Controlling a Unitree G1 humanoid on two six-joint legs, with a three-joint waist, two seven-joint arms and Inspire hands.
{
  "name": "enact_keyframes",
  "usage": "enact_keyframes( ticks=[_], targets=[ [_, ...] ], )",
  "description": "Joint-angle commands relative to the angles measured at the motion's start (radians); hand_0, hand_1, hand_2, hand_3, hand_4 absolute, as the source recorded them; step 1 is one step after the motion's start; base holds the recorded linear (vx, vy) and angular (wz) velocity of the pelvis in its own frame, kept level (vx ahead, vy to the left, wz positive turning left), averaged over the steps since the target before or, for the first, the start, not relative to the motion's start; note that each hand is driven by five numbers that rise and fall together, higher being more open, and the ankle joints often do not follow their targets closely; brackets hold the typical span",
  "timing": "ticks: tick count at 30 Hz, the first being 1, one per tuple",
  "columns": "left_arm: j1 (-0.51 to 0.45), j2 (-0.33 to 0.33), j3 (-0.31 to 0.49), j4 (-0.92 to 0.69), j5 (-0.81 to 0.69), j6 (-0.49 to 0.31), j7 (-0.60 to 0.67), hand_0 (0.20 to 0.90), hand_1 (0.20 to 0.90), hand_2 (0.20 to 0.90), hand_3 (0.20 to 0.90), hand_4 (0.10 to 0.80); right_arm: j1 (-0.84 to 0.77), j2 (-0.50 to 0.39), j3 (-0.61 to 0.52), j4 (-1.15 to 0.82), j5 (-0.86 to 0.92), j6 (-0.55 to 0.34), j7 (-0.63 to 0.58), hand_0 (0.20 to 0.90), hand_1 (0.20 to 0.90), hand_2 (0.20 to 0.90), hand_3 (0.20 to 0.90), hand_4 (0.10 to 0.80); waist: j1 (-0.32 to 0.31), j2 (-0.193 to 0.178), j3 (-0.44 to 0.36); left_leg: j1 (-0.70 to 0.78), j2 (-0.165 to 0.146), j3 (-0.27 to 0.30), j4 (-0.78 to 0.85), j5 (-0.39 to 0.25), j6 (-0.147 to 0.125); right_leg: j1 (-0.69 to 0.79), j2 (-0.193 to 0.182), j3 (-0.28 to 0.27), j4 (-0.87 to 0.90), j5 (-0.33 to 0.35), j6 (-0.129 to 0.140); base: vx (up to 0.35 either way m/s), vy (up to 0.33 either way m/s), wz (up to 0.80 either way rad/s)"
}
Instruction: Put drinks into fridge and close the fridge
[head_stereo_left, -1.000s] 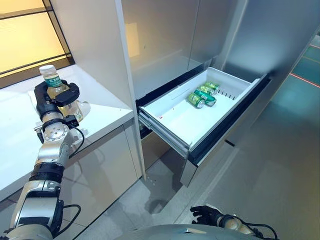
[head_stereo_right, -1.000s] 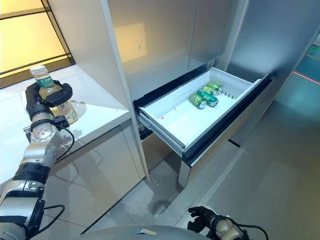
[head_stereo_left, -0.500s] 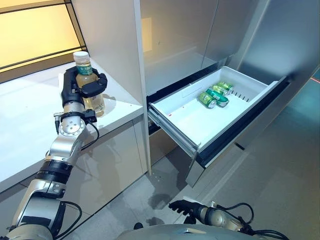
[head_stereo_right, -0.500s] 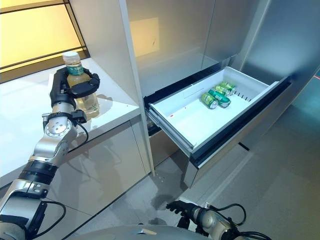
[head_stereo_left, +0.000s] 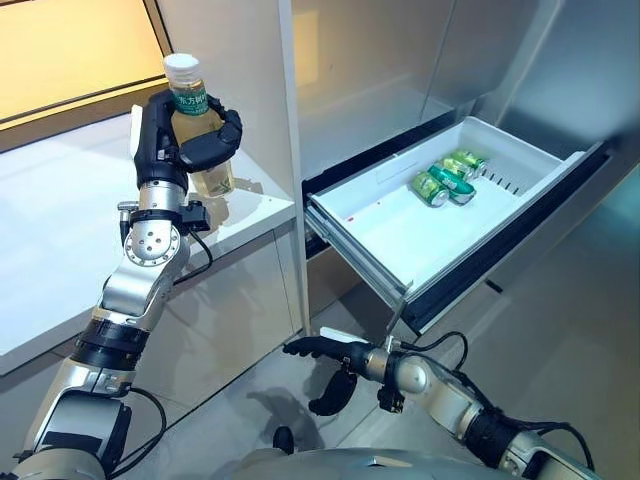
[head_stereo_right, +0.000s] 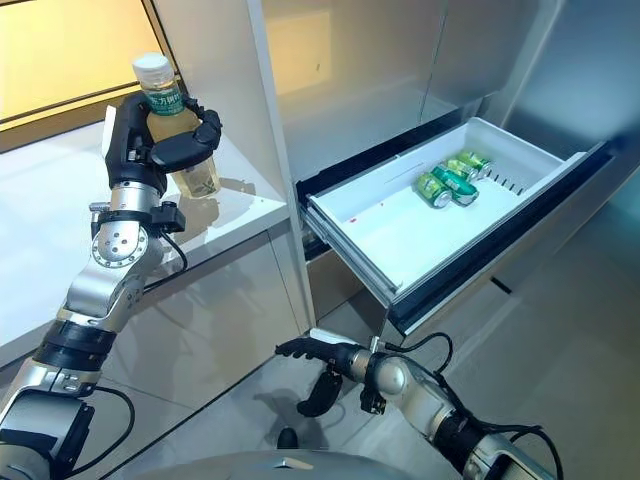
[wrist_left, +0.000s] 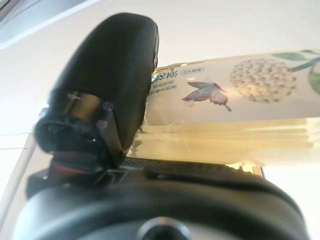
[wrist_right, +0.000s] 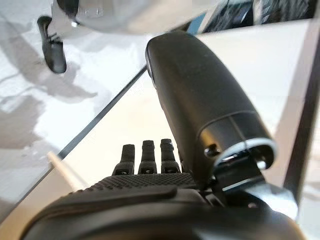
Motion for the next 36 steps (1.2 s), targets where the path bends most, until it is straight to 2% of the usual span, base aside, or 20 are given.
enact_keyframes(
  ticks=[1,6,9,14,16,19,21,25,31,36],
  targets=[
    [-0.217,0.065,0.002,-0.107,0.016,-0.181,-0.006,0.300,0.300,0.300,0.200,0.100,-0.085,0.017,-0.011,-0.161,0.146,-0.094,0.088,0.900,0.900,0.900,0.900,0.800,0.010,0.030,-0.079,0.068,-0.041,-0.073,0.002,-0.173,0.008,-0.074,0.003,-0.037,0.012,0.044,0.057,-0.046,0.012,0.02],
    [-0.170,0.040,0.022,-0.155,-0.021,-0.196,-0.067,0.300,0.300,0.300,0.200,0.100,-0.137,-0.020,-0.088,-0.320,0.322,-0.066,0.233,0.900,0.900,0.900,0.900,0.800,0.011,0.022,-0.078,0.068,-0.040,-0.068,0.002,-0.167,0.008,-0.074,0.001,-0.037,0.011,0.051,0.059,-0.042,0.012,0.00],
    [-0.137,0.028,0.038,-0.181,-0.029,-0.233,-0.115,0.300,0.300,0.300,0.200,0.100,-0.170,-0.038,-0.166,-0.408,0.478,-0.035,0.329,0.900,0.900,0.900,0.900,0.800,0.008,0.018,-0.078,0.069,-0.040,-0.063,0.002,-0.166,0.010,-0.075,0.001,-0.037,0.011,0.055,0.059,-0.026,0.005,0.00],
    [-0.073,0.016,0.090,-0.214,-0.053,-0.281,-0.236,0.300,0.300,0.300,0.200,0.100,-0.199,-0.044,-0.323,-0.501,0.725,0.007,0.398,0.900,0.900,0.900,0.900,0.800,0.004,0.015,-0.084,0.074,-0.040,-0.057,0.002,-0.169,0.011,-0.072,0.000,-0.034,0.011,0.059,0.059,0.000,0.000,0.00],
    [-0.060,0.019,0.108,-0.215,-0.042,-0.296,-0.251,0.300,0.300,0.300,0.200,0.100,-0.198,-0.044,-0.360,-0.513,0.770,0.009,0.396,0.900,0.900,0.900,0.900,0.800,0.003,0.014,-0.088,0.075,-0.040,-0.055,0.002,-0.170,0.010,-0.072,-0.001,-0.033,0.011,0.059,0.061,0.000,0.000,0.00],
    [-0.027,0.050,0.177,-0.210,-0.003,-0.336,-0.268,0.300,0.300,0.300,0.200,0.100,-0.168,-0.049,-0.476,-0.541,0.852,0.004,0.372,0.900,0.900,0.900,0.900,0.800,-0.004,0.017,-0.097,0.076,-0.040,-0.051,0.002,-0.172,0.012,-0.073,-0.001,-0.028,0.010,0.060,0.062,0.000,0.000,0.00],
    [-0.005,0.084,0.226,-0.194,0.034,-0.359,-0.263,0.300,0.300,0.300,0.200,0.100,-0.132,-0.063,-0.548,-0.554,0.824,-0.011,0.318,0.900,0.900,0.900,0.900,0.800,-0.011,0.018,-0.101,0.074,-0.040,-0.047,0.002,-0.171,0.012,-0.077,-0.001,-0.023,0.010,0.063,0.064,0.007,0.004,-0.02],
    [0.034,0.115,0.281,-0.209,0.016,-0.360,-0.291,0.300,0.300,0.300,0.200,0.100,-0.082,-0.097,-0.634,-0.567,0.818,-0.010,0.255,0.900,0.900,0.900,0.900,0.800,-0.018,0.020,-0.102,0.072,-0.039,-0.046,0.002,-0.172,0.012,-0.081,0.000,-0.020,0.010,0.064,0.064,0.002,0.002,-0.02],
    [0.070,0.119,0.306,-0.229,0.023,-0.372,-0.295,0.300,0.300,0.300,0.200,0.100,-0.066,-0.109,-0.671,-0.550,0.793,0.011,0.184,0.900,0.900,0.900,0.900,0.800,-0.023,0.019,-0.099,0.071,-0.039,-0.047,0.002,-0.174,0.012,-0.084,0.005,-0.014,0.008,0.063,0.062,0.000,0.000,0.00],
    [0.062,0.094,0.263,-0.255,-0.055,-0.344,-0.358,0.300,0.300,0.300,0.200,0.100,-0.118,-0.106,-0.633,-0.524,0.807,0.051,0.140,0.900,0.900,0.900,0.900,0.800,-0.018,0.018,-0.094,0.072,-0.038,-0.050,0.002,-0.174,0.011,-0.083,0.007,-0.016,0.007,0.064,0.058,0.000,0.000,0.00]
  ],
)
